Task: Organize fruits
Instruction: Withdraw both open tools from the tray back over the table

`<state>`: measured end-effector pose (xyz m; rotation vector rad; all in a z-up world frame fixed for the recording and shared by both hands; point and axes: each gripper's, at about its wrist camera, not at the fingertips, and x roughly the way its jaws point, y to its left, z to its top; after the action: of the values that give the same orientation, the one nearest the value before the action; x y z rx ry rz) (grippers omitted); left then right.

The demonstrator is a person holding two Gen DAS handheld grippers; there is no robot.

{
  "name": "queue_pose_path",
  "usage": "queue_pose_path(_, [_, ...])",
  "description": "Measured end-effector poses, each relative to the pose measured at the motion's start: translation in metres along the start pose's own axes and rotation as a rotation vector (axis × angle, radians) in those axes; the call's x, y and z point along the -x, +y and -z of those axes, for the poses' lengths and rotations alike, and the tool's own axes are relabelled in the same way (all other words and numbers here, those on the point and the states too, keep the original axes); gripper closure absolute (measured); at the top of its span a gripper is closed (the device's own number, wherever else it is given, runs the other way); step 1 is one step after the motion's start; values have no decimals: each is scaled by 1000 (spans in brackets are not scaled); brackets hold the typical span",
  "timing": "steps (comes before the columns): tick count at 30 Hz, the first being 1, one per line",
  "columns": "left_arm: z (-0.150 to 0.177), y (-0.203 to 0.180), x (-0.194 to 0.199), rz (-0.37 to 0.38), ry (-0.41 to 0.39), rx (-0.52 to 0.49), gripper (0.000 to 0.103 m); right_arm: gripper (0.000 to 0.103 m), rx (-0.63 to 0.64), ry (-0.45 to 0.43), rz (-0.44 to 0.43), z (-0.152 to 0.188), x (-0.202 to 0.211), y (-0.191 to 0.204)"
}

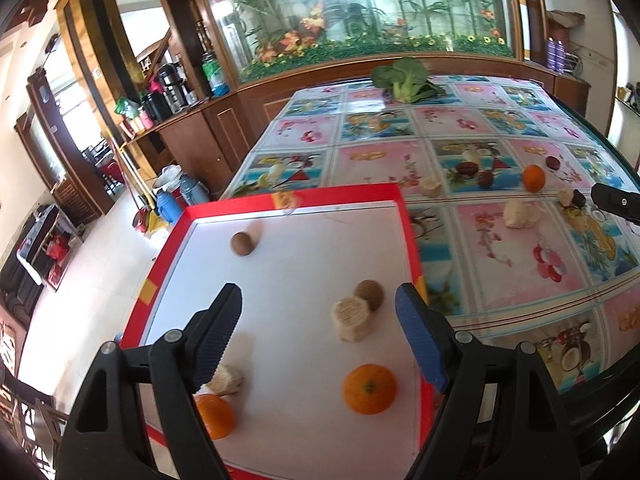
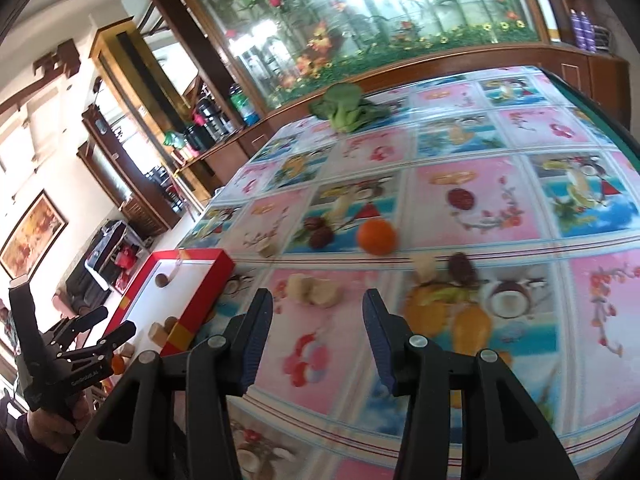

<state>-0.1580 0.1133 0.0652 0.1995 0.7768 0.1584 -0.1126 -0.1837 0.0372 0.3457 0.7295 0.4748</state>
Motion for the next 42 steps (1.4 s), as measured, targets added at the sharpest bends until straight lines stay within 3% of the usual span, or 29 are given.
queue_pose_path(15, [5,-45,-6,91,44,-88,23,56,-78,12,54,7,7,-45])
queue_pose_path(32, [12,-64,-8,139,70,-125,23,56,-79,59,66,12,-4,-49])
queue_pose_path(37, [-2,-77,-6,185,57,-147,23,56,-71,67,62,0,-14,-44])
queue_pose_path(42, [-25,-93,-18,249,71,-139,23,56,-36,82,127,-17,-36,-40])
